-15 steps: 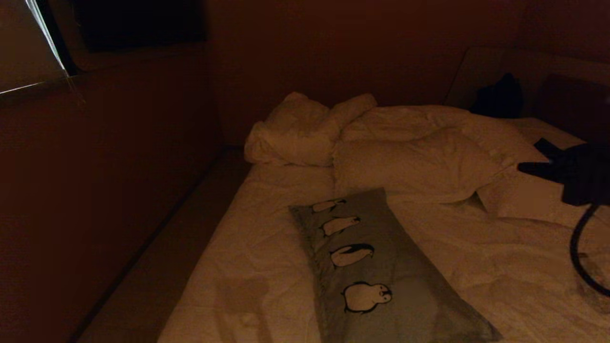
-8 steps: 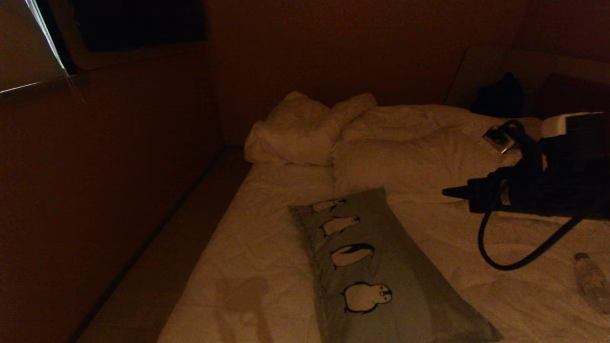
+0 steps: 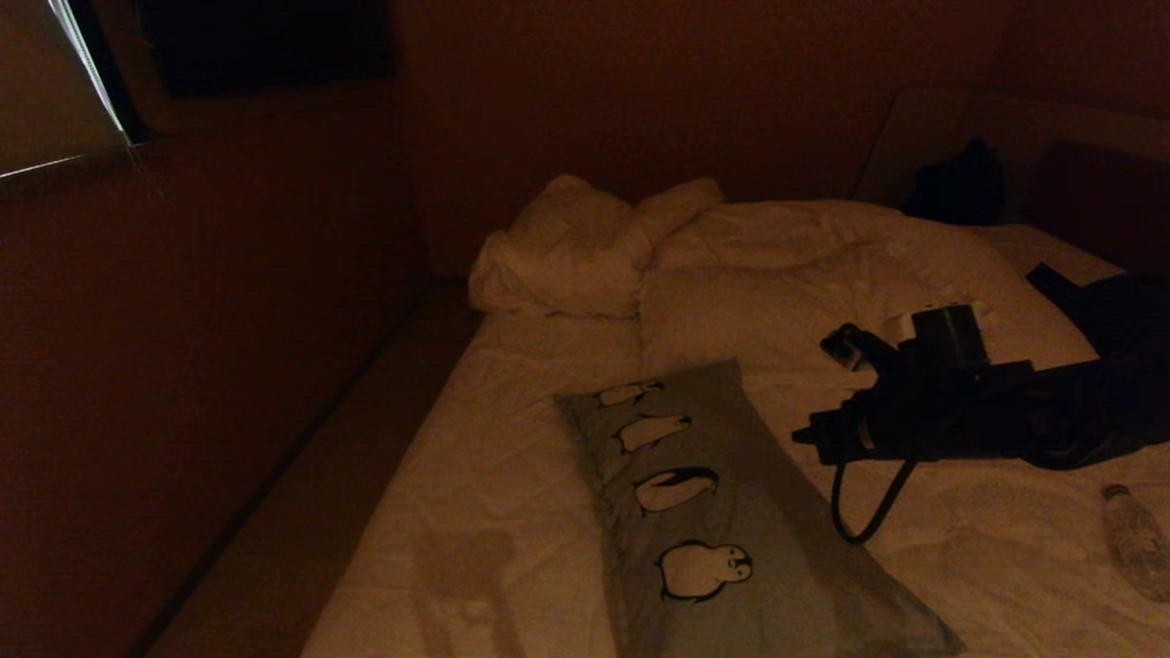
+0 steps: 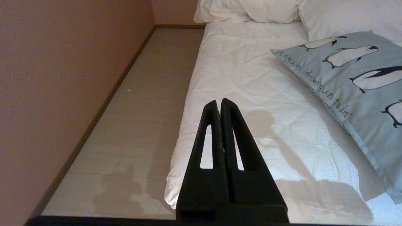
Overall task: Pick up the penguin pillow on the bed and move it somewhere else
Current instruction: Pick up the pillow
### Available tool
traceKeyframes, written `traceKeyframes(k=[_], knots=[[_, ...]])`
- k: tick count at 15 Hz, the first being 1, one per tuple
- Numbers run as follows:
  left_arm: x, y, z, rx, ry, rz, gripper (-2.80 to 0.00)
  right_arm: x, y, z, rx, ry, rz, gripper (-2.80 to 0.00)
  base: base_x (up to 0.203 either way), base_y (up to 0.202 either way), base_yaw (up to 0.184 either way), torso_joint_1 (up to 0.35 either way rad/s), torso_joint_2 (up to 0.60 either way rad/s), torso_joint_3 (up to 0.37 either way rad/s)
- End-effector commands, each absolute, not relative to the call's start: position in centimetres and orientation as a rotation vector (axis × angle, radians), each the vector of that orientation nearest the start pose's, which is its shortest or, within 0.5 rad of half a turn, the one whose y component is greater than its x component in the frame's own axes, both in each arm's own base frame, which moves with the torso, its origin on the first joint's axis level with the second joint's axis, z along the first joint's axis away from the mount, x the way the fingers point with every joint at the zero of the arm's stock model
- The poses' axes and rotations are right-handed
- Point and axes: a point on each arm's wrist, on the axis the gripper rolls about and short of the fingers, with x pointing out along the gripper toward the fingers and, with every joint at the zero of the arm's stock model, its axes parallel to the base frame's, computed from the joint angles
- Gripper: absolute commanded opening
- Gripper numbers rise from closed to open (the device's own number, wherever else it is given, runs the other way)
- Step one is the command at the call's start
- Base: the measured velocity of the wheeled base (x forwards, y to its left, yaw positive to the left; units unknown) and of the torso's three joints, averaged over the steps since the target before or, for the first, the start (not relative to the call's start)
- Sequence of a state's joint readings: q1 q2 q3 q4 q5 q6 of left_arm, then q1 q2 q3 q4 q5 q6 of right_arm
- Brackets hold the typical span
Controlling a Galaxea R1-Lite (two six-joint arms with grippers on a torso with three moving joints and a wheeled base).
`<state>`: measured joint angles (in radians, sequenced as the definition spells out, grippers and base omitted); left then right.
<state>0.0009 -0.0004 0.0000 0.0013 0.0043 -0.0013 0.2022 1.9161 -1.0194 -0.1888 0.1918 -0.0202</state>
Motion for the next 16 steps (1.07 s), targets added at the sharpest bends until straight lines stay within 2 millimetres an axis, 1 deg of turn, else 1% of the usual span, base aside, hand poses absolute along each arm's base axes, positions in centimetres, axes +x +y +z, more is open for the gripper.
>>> traceKeyframes(k=[1,3,4,7,13,16], knots=[[-2.3,0.0,7.5,-0.002,0.0,0.006,-2.8,34.7,8.3,9.9,-0.059,0.775,0.35,-2.8,0.0,0.0,0.0,0.0,0.0,0.0],[-2.3,0.0,7.5,-0.002,0.001,0.006,-2.8,34.7,8.9,8.9,-0.073,0.803,0.356,-2.8,0.0,0.0,0.0,0.0,0.0,0.0],[-2.3,0.0,7.5,-0.002,0.001,0.006,-2.8,34.8,9.3,8.4,-0.08,0.817,0.362,0.0,0.0,0.0,0.0,0.0,0.0,0.0],[-2.3,0.0,7.5,-0.002,0.002,0.006,-2.8,35.2,10.0,6.9,-0.12,0.843,0.313,0.0,0.0,0.0,0.0,0.0,0.0,0.0],[-2.3,0.0,7.5,-0.002,0.001,0.006,-2.8,35.5,11.2,5.3,-0.126,0.857,0.333,0.0,0.0,0.0,0.0,0.0,0.0,0.0],[-2.3,0.0,7.5,-0.002,0.001,0.006,-2.8,35.3,12.2,3.7,-0.144,0.897,0.355,0.0,0.0,0.0,0.0,0.0,0.0,0.0]])
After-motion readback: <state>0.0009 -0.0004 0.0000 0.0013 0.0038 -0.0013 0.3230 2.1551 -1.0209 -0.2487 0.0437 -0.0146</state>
